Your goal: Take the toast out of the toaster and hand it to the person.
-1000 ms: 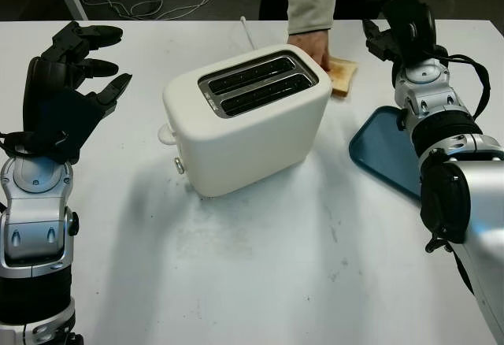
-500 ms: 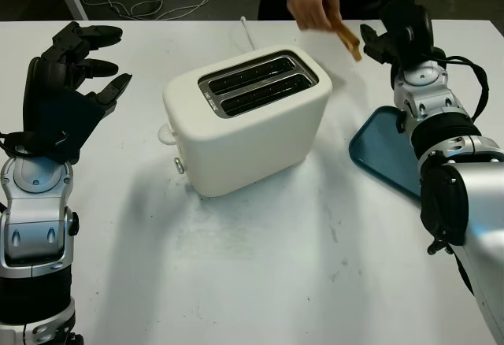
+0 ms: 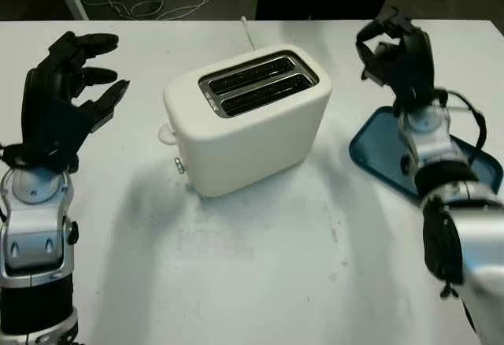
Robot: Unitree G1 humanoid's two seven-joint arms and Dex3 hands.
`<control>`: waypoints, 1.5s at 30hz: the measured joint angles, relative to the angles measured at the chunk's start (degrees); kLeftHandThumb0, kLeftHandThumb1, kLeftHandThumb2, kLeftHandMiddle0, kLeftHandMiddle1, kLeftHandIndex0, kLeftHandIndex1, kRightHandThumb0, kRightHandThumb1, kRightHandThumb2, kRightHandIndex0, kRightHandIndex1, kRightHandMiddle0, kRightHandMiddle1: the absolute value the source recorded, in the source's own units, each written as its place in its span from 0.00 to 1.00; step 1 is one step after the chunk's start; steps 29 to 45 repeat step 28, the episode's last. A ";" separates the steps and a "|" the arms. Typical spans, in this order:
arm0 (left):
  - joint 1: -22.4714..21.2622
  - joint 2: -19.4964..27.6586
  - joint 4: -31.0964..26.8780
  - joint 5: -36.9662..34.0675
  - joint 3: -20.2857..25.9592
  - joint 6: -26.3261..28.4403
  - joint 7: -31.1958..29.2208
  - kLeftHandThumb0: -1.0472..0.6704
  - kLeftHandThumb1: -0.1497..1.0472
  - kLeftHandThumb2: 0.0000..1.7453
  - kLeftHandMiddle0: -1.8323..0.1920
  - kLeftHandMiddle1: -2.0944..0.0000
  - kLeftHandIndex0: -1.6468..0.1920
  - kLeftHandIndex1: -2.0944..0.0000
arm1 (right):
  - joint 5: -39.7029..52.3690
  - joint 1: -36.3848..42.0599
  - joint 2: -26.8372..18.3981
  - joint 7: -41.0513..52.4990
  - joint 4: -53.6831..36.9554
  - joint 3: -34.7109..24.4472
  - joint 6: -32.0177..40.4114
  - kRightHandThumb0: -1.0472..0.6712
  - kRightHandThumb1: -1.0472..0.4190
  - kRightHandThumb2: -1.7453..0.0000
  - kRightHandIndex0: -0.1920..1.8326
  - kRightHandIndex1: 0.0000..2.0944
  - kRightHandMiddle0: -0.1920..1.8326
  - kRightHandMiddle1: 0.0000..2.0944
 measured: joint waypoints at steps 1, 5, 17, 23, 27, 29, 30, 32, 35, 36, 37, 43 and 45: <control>1.03 -0.39 -1.01 0.44 -0.16 -0.38 0.62 0.51 0.89 0.14 0.73 0.54 0.69 0.73 | 0.19 2.09 0.54 -0.51 -1.69 -0.05 -1.07 0.32 0.09 0.73 0.59 0.83 0.46 0.83; 6.70 -3.13 -5.32 1.99 -0.65 -2.28 2.89 0.49 0.89 0.16 0.71 0.59 0.67 0.78 | 0.45 10.90 3.03 -0.64 -7.75 0.07 -2.96 0.28 0.09 0.72 0.59 0.83 0.45 0.83; 23.08 -12.63 -11.03 2.83 -5.12 -8.33 6.35 0.49 0.89 0.20 0.71 0.64 0.66 0.83 | 3.93 32.44 11.34 1.54 -33.46 0.59 -3.07 0.31 0.09 0.71 0.61 0.83 0.47 0.83; 28.58 -17.67 -9.94 5.39 -8.90 -13.22 10.59 0.52 0.89 0.23 0.73 0.71 0.67 0.89 | 5.58 39.24 15.54 2.30 -41.60 0.99 -0.89 0.32 0.09 0.77 0.61 0.82 0.51 0.72; 30.82 -19.45 -8.49 7.59 -10.60 -13.37 12.35 0.49 0.89 0.23 0.71 0.78 0.65 0.94 | 9.36 41.99 18.37 4.38 -45.28 1.51 5.75 0.30 0.09 0.79 0.61 0.50 0.58 0.31; 31.01 -19.98 -8.48 7.97 -11.15 -13.03 12.73 0.49 0.89 0.23 0.71 0.79 0.65 0.94 | 9.65 42.47 18.89 4.86 -46.09 1.68 7.32 0.31 0.09 0.79 0.62 0.42 0.60 0.21; 31.01 -19.98 -8.48 7.97 -11.15 -13.03 12.73 0.49 0.89 0.23 0.71 0.79 0.65 0.94 | 9.65 42.47 18.89 4.86 -46.09 1.68 7.32 0.31 0.09 0.79 0.62 0.42 0.60 0.21; 31.01 -19.98 -8.48 7.97 -11.15 -13.03 12.73 0.49 0.89 0.23 0.71 0.79 0.65 0.94 | 9.65 42.47 18.89 4.86 -46.09 1.68 7.32 0.31 0.09 0.79 0.62 0.42 0.60 0.21; 31.01 -19.98 -8.48 7.97 -11.15 -13.03 12.73 0.49 0.89 0.23 0.71 0.79 0.65 0.94 | 9.65 42.47 18.89 4.86 -46.09 1.68 7.32 0.31 0.09 0.79 0.62 0.42 0.60 0.21; 31.01 -19.98 -8.48 7.97 -11.15 -13.03 12.73 0.49 0.89 0.23 0.71 0.79 0.65 0.94 | 9.65 42.47 18.89 4.86 -46.09 1.68 7.32 0.31 0.09 0.79 0.62 0.42 0.60 0.21; 31.01 -19.98 -8.48 7.97 -11.15 -13.03 12.73 0.49 0.89 0.23 0.71 0.79 0.65 0.94 | 9.65 42.47 18.89 4.86 -46.09 1.68 7.32 0.31 0.09 0.79 0.62 0.42 0.60 0.21; 31.01 -19.98 -8.48 7.97 -11.15 -13.03 12.73 0.49 0.89 0.23 0.71 0.79 0.65 0.94 | 9.65 42.47 18.89 4.86 -46.09 1.68 7.32 0.31 0.09 0.79 0.62 0.42 0.60 0.21; 31.01 -19.98 -8.48 7.97 -11.15 -13.03 12.73 0.49 0.89 0.23 0.71 0.79 0.65 0.94 | 9.65 42.47 18.89 4.86 -46.09 1.68 7.32 0.31 0.09 0.79 0.62 0.42 0.60 0.21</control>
